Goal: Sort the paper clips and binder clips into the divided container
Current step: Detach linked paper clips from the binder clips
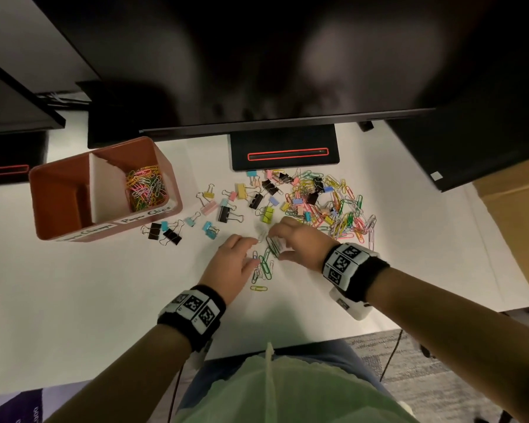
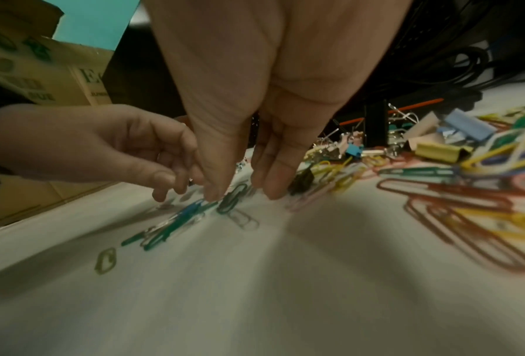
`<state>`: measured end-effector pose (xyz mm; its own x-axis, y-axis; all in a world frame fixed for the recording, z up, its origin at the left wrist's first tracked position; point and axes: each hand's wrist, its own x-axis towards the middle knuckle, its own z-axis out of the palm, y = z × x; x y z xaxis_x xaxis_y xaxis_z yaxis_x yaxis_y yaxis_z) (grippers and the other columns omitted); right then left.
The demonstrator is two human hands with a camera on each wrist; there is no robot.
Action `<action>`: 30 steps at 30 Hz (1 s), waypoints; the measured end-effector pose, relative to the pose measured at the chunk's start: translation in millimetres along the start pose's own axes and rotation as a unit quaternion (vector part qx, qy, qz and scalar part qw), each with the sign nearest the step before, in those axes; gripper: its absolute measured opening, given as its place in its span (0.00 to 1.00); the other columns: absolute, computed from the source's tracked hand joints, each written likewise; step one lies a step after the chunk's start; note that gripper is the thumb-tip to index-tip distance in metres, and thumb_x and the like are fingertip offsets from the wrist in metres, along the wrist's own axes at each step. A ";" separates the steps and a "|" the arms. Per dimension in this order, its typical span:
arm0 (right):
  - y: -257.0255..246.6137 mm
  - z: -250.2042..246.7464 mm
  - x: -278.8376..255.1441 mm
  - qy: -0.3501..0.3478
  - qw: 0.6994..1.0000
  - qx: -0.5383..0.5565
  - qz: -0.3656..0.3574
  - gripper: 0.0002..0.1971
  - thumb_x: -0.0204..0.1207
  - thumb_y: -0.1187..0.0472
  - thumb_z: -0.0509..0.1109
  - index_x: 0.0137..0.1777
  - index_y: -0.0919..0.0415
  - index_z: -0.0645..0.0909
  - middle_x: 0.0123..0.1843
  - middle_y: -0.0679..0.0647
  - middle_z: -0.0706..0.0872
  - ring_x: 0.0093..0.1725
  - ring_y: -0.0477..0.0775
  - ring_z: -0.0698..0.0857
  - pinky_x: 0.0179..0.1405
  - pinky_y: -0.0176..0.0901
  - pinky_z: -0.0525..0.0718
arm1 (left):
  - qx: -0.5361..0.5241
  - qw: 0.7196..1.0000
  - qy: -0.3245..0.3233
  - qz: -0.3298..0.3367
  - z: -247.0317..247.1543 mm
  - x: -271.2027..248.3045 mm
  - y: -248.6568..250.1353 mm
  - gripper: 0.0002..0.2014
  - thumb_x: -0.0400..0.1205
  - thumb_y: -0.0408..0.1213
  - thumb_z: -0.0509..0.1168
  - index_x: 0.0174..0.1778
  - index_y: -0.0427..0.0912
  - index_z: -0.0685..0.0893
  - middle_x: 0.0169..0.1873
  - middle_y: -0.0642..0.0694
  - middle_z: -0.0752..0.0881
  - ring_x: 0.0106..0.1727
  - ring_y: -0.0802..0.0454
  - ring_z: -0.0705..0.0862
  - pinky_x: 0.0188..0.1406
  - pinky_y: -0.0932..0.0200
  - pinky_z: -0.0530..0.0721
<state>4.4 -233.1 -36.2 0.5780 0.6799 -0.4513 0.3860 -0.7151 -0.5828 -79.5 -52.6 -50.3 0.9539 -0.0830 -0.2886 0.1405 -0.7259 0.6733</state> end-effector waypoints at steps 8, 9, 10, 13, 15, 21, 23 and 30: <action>-0.5 9.6 0.4 -0.065 0.991 -0.117 -0.026 0.40 0.70 0.60 0.75 0.79 0.57 0.59 0.81 0.60 0.56 0.76 0.63 0.68 0.74 0.52 0.72 | 0.144 0.988 -0.063 0.005 11.0 -15.6 -5.8 0.50 0.61 0.58 0.76 0.75 0.41 0.63 0.67 0.44 0.70 0.66 0.44 0.70 0.67 0.48 0.72; -0.7 10.3 2.1 -0.065 0.991 -0.115 -0.023 0.39 0.71 0.59 0.75 0.79 0.58 0.59 0.81 0.61 0.57 0.76 0.63 0.67 0.74 0.53 0.72 | 0.128 0.990 -0.049 0.007 13.0 -13.0 -7.8 0.47 0.62 0.55 0.76 0.74 0.40 0.66 0.65 0.43 0.72 0.64 0.44 0.72 0.65 0.48 0.74; -1.1 10.5 4.0 -0.061 0.992 -0.107 -0.022 0.37 0.71 0.59 0.75 0.78 0.60 0.62 0.79 0.61 0.60 0.75 0.64 0.68 0.74 0.53 0.72 | 0.108 0.993 -0.036 0.006 13.6 -10.0 -9.1 0.42 0.64 0.51 0.77 0.72 0.39 0.70 0.63 0.42 0.74 0.62 0.43 0.73 0.63 0.48 0.75; -2.5 12.7 8.8 -0.022 0.996 -0.076 -0.038 0.26 0.71 0.62 0.75 0.69 0.65 0.76 0.68 0.64 0.75 0.65 0.66 0.76 0.67 0.57 0.77 | 0.049 0.999 -0.005 0.000 12.5 -2.3 -12.7 0.27 0.69 0.40 0.75 0.65 0.39 0.79 0.55 0.41 0.78 0.56 0.44 0.76 0.58 0.49 0.79; -2.0 15.6 10.9 0.002 0.997 -0.060 -0.050 0.15 0.70 0.66 0.74 0.57 0.66 0.84 0.58 0.65 0.81 0.57 0.67 0.81 0.59 0.60 0.81 | 0.026 0.999 0.018 0.006 11.3 1.2 -15.0 0.18 0.73 0.34 0.72 0.59 0.39 0.83 0.51 0.41 0.81 0.52 0.43 0.79 0.53 0.49 0.81; -3.4 8.3 16.9 -0.001 0.999 -0.036 -0.022 0.07 0.75 0.68 0.67 0.50 0.65 0.84 0.51 0.61 0.86 0.53 0.63 0.82 0.55 0.52 0.81 | -0.007 1.000 0.019 -0.021 5.2 11.9 -16.4 0.09 0.75 0.31 0.69 0.51 0.37 0.84 0.46 0.41 0.84 0.48 0.46 0.81 0.51 0.56 0.80; -4.7 6.7 19.0 -0.017 0.999 -0.037 -0.001 0.09 0.76 0.67 0.66 0.54 0.62 0.83 0.52 0.60 0.86 0.54 0.61 0.81 0.55 0.52 0.80 | 0.003 1.000 0.003 -0.025 4.2 14.4 -15.5 0.08 0.76 0.31 0.69 0.50 0.37 0.84 0.45 0.40 0.84 0.48 0.46 0.80 0.50 0.54 0.80; -8.0 2.0 18.5 -0.052 0.998 -0.031 0.036 0.11 0.78 0.68 0.64 0.55 0.63 0.84 0.57 0.61 0.83 0.56 0.62 0.82 0.54 0.46 0.78 | 0.030 0.999 -0.005 -0.017 5.3 16.6 -15.1 0.03 0.77 0.30 0.67 0.45 0.36 0.84 0.45 0.42 0.79 0.44 0.50 0.75 0.45 0.59 0.75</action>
<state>10.6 -214.5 -41.3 0.5298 0.6370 -0.5600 0.3918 -0.7694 -0.5045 -67.3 -46.6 -68.8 0.9461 -0.0644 -0.3174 0.1559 -0.7685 0.6206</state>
